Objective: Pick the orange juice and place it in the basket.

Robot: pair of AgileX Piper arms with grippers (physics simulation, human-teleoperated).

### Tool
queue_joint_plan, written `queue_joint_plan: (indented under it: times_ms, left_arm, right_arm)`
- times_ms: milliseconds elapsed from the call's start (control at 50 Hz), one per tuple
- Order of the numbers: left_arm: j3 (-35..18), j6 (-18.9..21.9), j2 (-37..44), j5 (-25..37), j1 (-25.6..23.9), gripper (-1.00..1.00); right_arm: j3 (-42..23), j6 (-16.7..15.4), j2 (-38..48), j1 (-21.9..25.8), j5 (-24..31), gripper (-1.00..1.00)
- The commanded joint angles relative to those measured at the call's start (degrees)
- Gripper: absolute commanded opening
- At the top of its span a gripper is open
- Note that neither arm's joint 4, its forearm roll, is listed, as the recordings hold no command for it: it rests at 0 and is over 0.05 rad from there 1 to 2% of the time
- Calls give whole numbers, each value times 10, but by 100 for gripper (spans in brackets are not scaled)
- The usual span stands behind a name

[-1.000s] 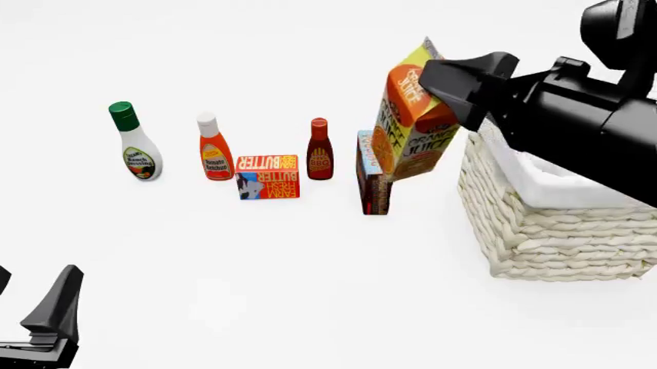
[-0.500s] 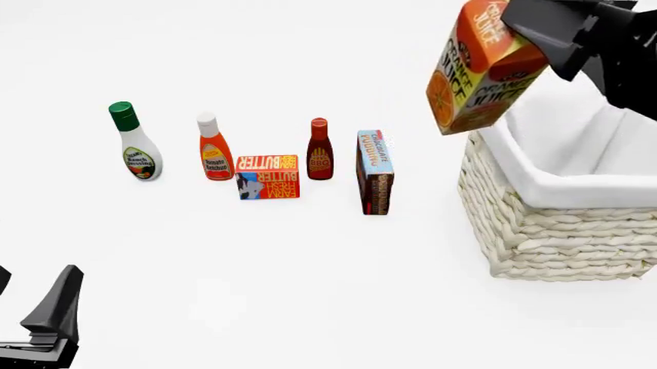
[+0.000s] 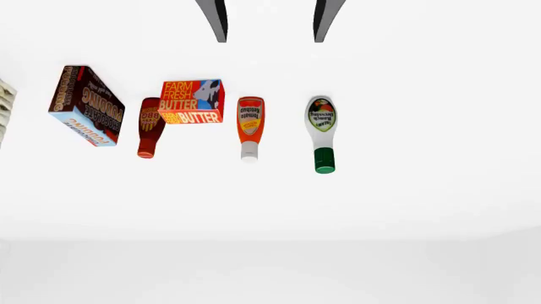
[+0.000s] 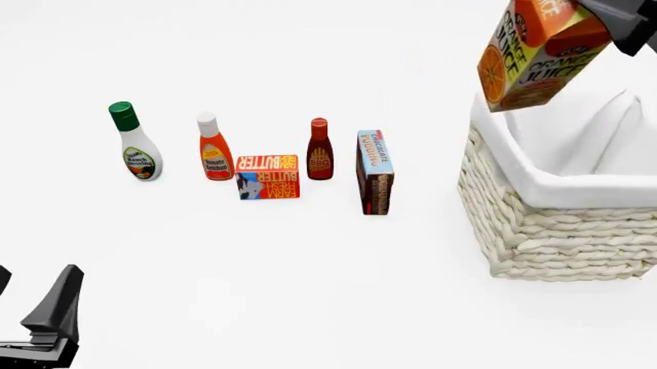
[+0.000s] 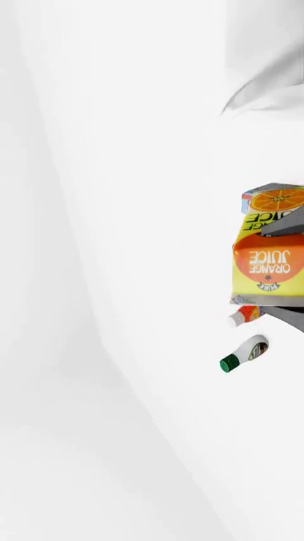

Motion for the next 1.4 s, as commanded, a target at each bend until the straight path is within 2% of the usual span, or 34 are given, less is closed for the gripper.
queue_joint_plan:
  times_ms: [20, 500, 820, 1400]
  left_arm:
    - [0, 0, -1, 1, 0, 100]
    - [0, 0, -4, 5, 0, 100]
    - [0, 0, -2, 2, 0, 100]
    - [0, 0, -2, 2, 0, 100]
  right_arm:
    - [1, 1, -6, -34, -4, -100]
    - [33, 11, 8, -94, -40, -100]
    - [25, 2, 51, -137, -65, -100]
    - [61, 7, 99, -212, -123, -100]
